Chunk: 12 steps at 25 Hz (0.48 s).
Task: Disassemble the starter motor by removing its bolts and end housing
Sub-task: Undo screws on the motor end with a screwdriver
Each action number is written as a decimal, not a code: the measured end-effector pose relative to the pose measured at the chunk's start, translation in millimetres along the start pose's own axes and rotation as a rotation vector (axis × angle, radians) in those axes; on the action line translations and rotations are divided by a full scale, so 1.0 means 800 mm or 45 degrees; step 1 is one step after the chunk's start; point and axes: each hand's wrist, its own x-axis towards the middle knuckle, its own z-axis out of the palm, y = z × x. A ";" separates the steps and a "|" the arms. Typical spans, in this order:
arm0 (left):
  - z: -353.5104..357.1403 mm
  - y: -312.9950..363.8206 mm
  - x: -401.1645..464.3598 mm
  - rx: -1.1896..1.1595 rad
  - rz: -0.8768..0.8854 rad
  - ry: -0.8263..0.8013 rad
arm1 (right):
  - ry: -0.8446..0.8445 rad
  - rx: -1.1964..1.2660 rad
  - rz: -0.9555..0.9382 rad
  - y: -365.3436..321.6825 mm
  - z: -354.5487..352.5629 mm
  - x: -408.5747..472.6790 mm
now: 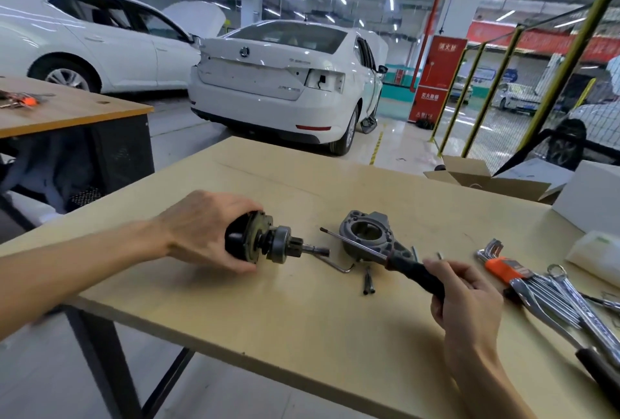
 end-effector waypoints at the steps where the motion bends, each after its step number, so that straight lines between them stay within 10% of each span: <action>1: -0.007 -0.005 0.003 -0.076 -0.074 -0.057 | 0.000 0.002 0.003 0.000 0.001 0.001; 12: -0.037 -0.101 0.098 -0.752 -0.808 -1.011 | -0.007 0.040 0.132 0.001 0.010 0.008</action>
